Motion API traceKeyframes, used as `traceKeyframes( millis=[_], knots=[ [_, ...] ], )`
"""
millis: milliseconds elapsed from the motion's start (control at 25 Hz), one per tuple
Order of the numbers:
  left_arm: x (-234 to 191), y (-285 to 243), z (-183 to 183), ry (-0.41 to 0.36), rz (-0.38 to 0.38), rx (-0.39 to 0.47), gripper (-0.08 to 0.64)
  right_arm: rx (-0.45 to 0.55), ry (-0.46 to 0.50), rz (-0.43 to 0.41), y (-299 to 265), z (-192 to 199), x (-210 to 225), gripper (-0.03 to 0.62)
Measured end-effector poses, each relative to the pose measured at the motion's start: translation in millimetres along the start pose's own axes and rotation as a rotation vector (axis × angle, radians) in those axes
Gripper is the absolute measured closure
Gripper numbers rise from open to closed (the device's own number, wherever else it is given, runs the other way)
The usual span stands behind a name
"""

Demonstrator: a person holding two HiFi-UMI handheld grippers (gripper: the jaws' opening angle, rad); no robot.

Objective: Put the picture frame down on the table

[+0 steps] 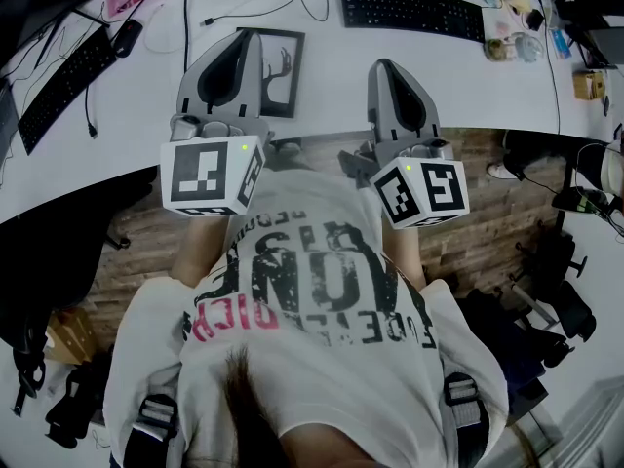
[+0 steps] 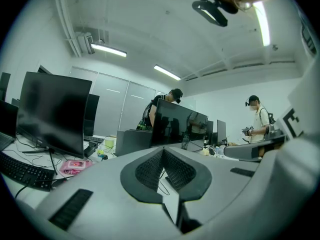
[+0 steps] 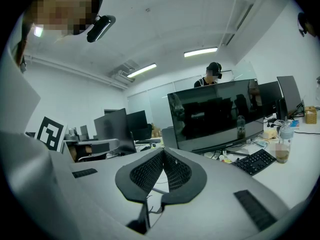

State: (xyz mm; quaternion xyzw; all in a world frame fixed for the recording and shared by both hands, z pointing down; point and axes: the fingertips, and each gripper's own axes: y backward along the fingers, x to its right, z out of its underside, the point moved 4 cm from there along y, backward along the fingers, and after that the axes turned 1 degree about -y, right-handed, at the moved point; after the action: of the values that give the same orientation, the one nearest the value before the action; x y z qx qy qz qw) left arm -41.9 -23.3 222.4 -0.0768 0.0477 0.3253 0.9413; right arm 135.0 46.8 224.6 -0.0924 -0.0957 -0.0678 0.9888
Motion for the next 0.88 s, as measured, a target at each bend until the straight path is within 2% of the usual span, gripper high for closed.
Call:
traceKeyframes(
  millis=[880],
  knots=[
    [1.5,-7.1,1.2,0.008,0.015,-0.005,0.557,-0.008,0.006,0.013,-1.8,-0.9,5.0,0.592]
  ],
)
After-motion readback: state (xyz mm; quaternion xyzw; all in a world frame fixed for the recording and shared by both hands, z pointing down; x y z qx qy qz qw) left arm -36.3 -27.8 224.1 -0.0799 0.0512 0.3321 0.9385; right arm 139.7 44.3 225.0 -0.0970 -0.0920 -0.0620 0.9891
